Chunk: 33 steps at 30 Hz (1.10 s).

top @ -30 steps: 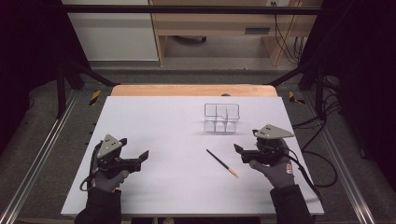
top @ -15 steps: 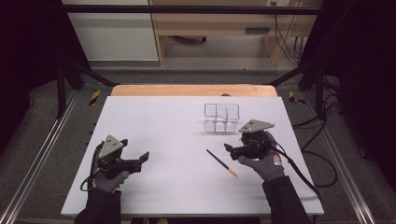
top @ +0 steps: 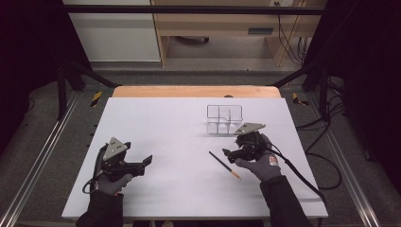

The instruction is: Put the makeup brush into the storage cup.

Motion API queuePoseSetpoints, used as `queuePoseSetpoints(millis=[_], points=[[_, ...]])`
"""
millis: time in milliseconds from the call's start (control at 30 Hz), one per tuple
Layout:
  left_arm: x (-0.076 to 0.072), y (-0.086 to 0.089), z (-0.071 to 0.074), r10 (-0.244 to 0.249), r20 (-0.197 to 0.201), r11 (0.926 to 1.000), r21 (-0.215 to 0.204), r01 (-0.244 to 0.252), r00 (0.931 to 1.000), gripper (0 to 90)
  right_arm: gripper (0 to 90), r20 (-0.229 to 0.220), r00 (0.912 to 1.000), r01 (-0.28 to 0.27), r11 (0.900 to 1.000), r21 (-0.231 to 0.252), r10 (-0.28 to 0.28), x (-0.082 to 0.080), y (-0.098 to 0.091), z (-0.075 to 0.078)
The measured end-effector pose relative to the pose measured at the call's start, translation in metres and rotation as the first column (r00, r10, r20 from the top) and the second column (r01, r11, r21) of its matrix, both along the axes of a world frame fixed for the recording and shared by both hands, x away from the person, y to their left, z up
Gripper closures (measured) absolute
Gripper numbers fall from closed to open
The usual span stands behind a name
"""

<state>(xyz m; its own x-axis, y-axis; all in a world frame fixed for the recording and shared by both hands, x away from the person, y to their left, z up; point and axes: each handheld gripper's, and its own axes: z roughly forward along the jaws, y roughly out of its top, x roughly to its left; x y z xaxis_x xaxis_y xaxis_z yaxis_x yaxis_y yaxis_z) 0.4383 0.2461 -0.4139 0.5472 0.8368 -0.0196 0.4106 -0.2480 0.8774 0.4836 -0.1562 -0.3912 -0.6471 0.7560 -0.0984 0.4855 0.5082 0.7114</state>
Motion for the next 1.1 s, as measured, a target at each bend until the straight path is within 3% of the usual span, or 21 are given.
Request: queuePoseSetpoints(millis=[500,867,1100], points=[[0.000,0.000,0.000,-0.004,0.000,1.0000,0.000,0.004,1.0000,4.3,21.5,-0.095,0.9955,-0.014,0.9980,-0.062,0.008,0.011,0.013,-0.021],[0.000,-0.001,0.000,-0.009,-0.003,0.9999,0.005,0.009,1.0000,4.3,24.6,-0.191,0.9812,-0.052,0.9910,-0.123,0.028,0.018,0.025,-0.037],[0.000,-0.001,0.000,-0.011,-0.004,0.9999,0.004,0.011,0.9999,4.4,29.2,-0.230,0.9726,-0.071,0.9859,-0.151,0.035,0.020,0.034,-0.041]])
